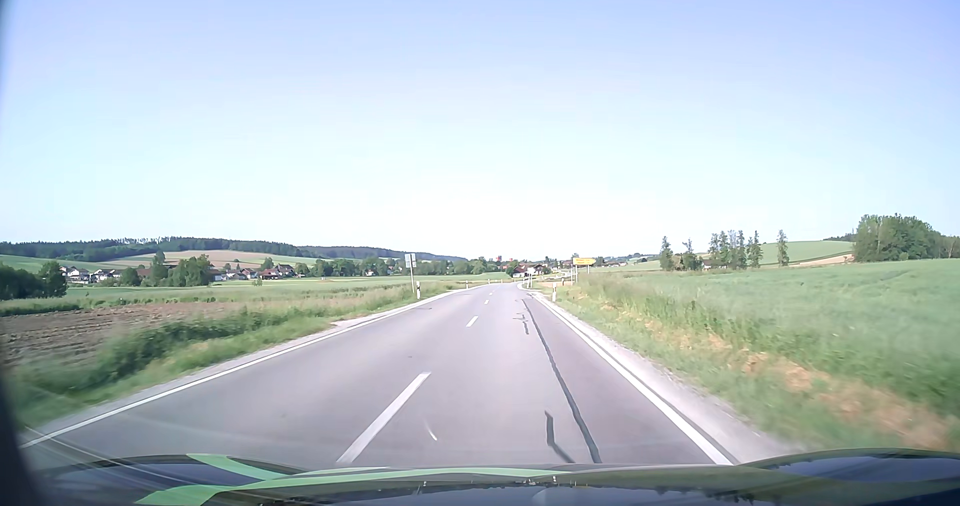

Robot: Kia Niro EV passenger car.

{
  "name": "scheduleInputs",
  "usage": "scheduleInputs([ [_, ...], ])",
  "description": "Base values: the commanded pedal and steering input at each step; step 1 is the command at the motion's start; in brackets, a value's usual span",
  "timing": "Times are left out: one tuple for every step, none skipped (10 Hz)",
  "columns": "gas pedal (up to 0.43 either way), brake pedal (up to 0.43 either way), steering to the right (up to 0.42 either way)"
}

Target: Follow the waypoints while adhering to traffic rules and regulations

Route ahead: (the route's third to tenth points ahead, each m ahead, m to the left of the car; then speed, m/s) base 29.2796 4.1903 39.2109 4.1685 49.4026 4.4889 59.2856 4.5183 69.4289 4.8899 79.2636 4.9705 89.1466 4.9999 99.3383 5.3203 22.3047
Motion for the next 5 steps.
scheduleInputs([
  [0.169,0.0,-0.004],
  [0.177,0.0,-0.004],
  [0.197,0.0,-0.004],
  [0.197,0.0,-0.003],
  [0.197,0.0,-0.004],
])
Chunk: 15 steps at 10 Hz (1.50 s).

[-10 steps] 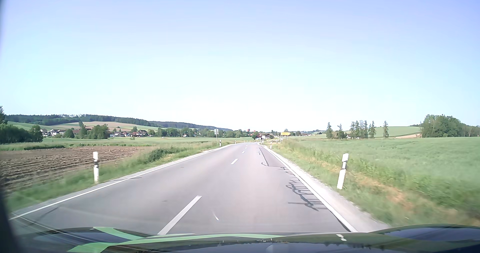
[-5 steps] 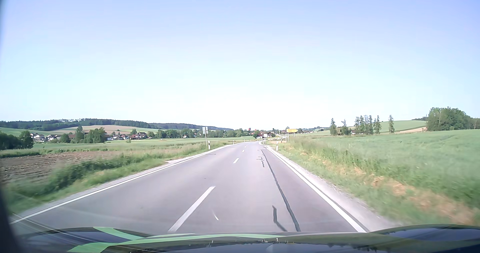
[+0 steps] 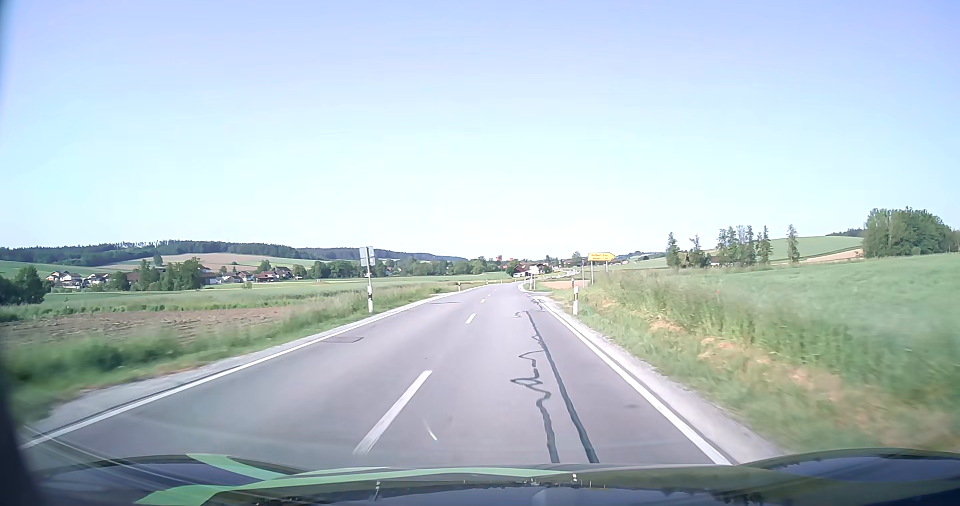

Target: Follow the waypoints while adhering to traffic rules and regulations

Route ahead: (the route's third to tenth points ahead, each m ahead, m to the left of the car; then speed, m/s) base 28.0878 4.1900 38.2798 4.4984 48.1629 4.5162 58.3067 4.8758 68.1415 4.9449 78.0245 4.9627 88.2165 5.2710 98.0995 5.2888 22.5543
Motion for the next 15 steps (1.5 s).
scheduleInputs([
  [0.197,0.0,-0.005],
  [0.209,0.0,-0.006],
  [0.209,0.0,-0.007],
  [0.209,0.0,-0.007],
  [0.209,0.0,-0.009],
  [0.209,0.0,-0.009],
  [0.209,0.0,-0.009],
  [0.209,0.0,-0.009],
  [0.209,0.0,-0.009],
  [0.209,0.0,-0.009],
  [0.209,0.0,-0.008],
  [0.209,0.0,-0.008],
  [0.169,0.0,-0.008],
  [0.138,0.0,-0.007],
  [0.13,0.0,-0.008],
])
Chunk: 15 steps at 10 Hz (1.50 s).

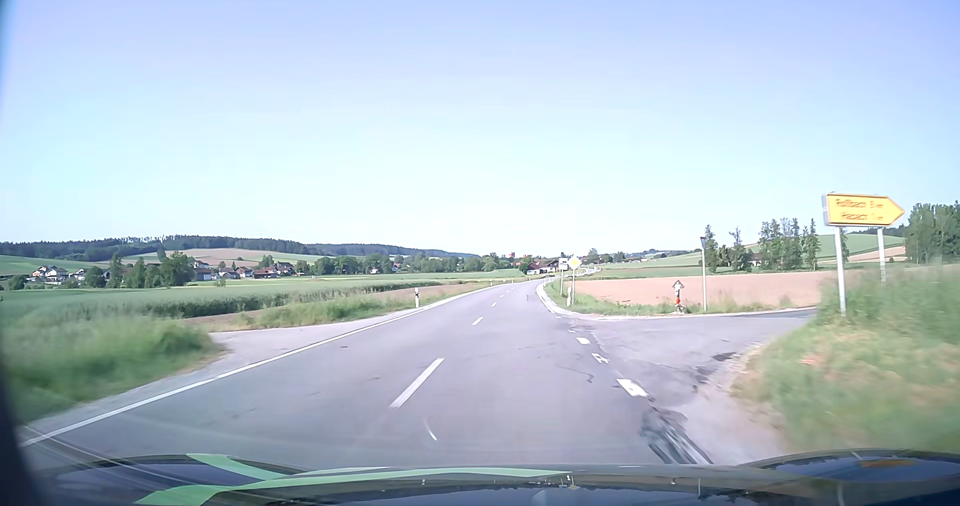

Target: Follow the waypoints while adhering to traffic rules and regulations

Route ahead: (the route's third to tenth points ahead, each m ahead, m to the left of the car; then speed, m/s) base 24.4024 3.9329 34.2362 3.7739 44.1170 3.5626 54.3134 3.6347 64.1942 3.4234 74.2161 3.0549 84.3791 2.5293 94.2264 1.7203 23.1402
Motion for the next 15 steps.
scheduleInputs([
  [0.13,0.0,-0.007],
  [0.13,0.0,-0.004],
  [0.13,0.0,-0.001],
  [0.13,0.0,0.0],
  [0.138,0.0,0.0],
  [0.138,0.0,0.0],
  [0.138,0.0,0.0],
  [0.13,0.0,0.0],
  [0.13,0.0,0.0],
  [0.13,0.0,0.0],
  [0.13,0.0,0.0],
  [0.138,0.0,0.0],
  [0.138,0.0,0.0],
  [0.138,0.0,0.002],
  [0.138,0.0,0.002],
])
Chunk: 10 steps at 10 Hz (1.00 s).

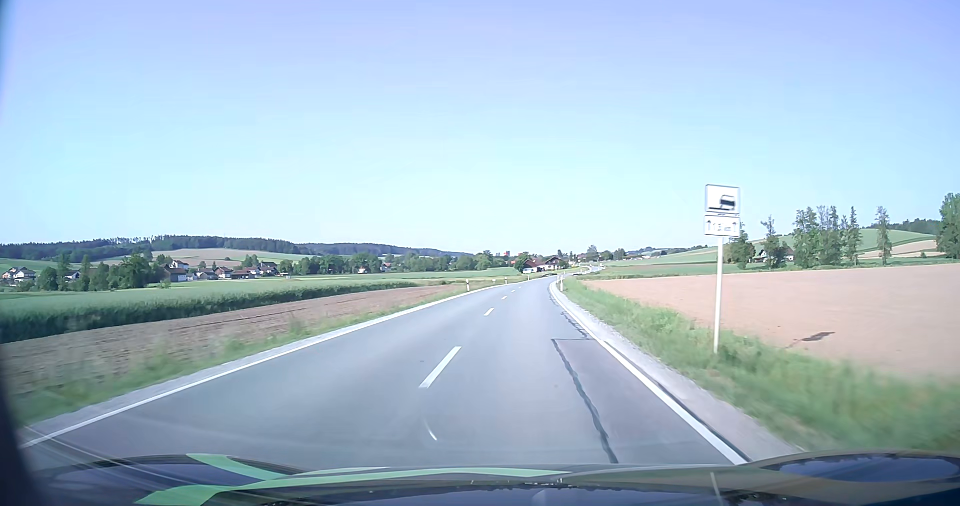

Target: Follow the waypoints while adhering to traffic rules and regulations

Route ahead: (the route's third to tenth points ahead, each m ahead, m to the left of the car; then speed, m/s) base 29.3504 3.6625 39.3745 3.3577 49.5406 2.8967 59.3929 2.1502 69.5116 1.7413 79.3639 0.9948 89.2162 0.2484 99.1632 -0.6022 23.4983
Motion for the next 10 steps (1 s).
scheduleInputs([
  [0.138,0.0,0.002],
  [0.138,0.0,0.003],
  [0.13,0.0,0.003],
  [0.13,0.0,0.004],
  [0.13,0.0,0.004],
  [0.13,0.0,0.004],
  [0.13,0.0,0.005],
  [0.13,0.0,0.005],
  [0.13,0.0,0.004],
  [0.13,0.0,0.004],
])
